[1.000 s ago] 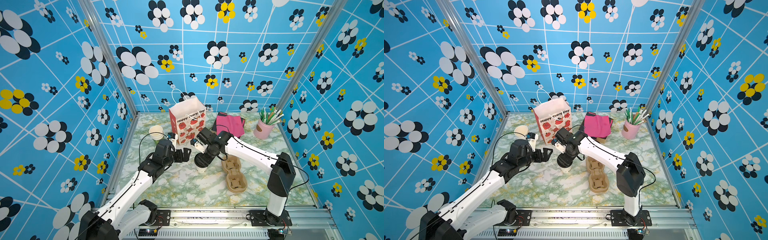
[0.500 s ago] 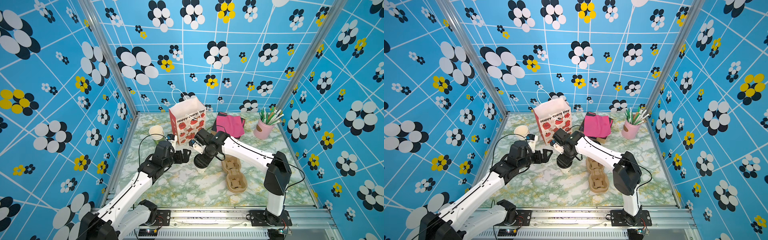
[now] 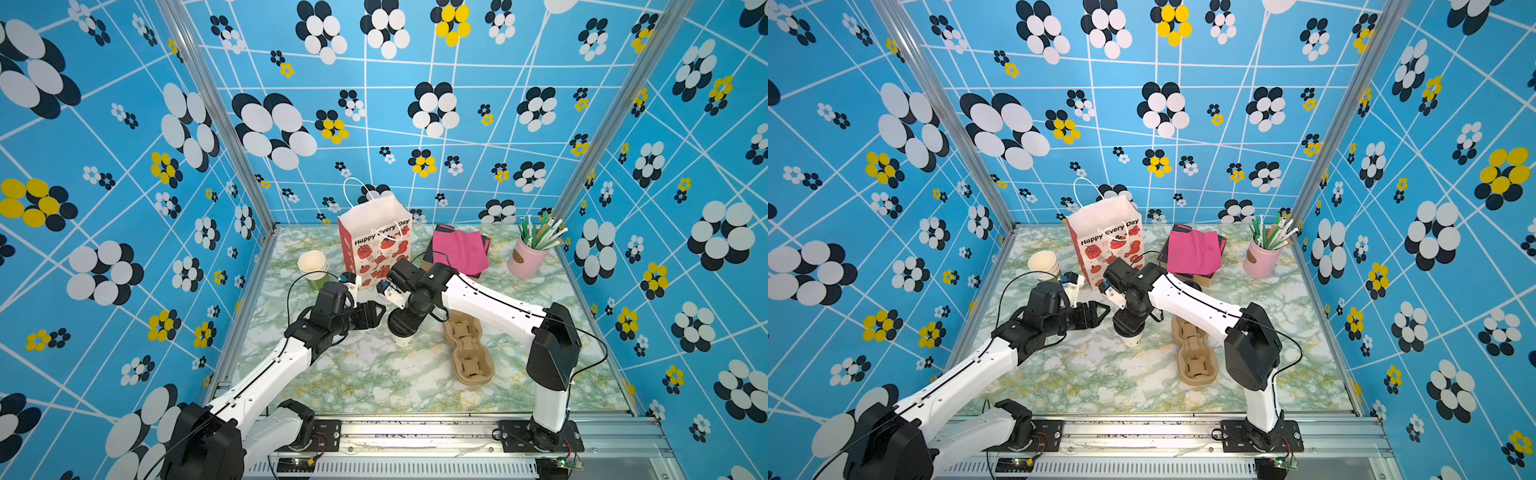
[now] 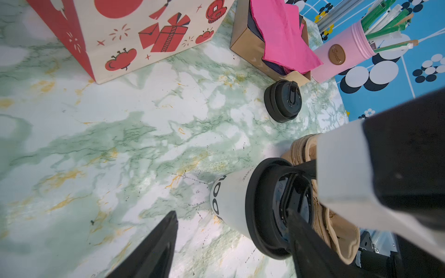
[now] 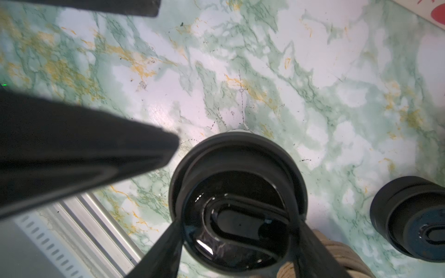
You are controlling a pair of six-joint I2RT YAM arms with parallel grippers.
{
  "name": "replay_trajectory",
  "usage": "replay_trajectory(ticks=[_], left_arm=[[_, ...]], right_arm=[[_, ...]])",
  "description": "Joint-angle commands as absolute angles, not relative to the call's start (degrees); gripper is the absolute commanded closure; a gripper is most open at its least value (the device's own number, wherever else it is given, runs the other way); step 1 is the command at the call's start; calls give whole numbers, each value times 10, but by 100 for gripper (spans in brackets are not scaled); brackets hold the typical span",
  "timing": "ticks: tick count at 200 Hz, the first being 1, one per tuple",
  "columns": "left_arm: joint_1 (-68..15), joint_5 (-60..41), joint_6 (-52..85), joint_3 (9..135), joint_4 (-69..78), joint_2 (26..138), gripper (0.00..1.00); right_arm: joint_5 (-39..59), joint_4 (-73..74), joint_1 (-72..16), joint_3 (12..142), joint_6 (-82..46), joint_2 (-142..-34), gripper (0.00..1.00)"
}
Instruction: Pack the takeout coffee
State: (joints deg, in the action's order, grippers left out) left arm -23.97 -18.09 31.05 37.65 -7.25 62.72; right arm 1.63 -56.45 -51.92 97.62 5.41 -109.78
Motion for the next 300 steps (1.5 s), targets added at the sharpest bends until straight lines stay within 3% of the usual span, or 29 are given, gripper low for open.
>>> replay_trajectory(ticks=[1, 66, 181, 300], left_arm=[[-238, -204, 321, 368, -58, 640, 30], [-251, -213, 325, 369, -48, 675, 36], [-271, -232, 334, 381, -32, 727, 37], [-283, -173, 313, 402, -174, 788, 48]], right_arm=[[-2, -618, -526, 959, 60, -1135, 41], [3, -625, -530, 931, 50, -1142, 41], [19, -631, -532, 886, 34, -1162, 41], [35, -610, -533, 845, 30, -1142, 41]])
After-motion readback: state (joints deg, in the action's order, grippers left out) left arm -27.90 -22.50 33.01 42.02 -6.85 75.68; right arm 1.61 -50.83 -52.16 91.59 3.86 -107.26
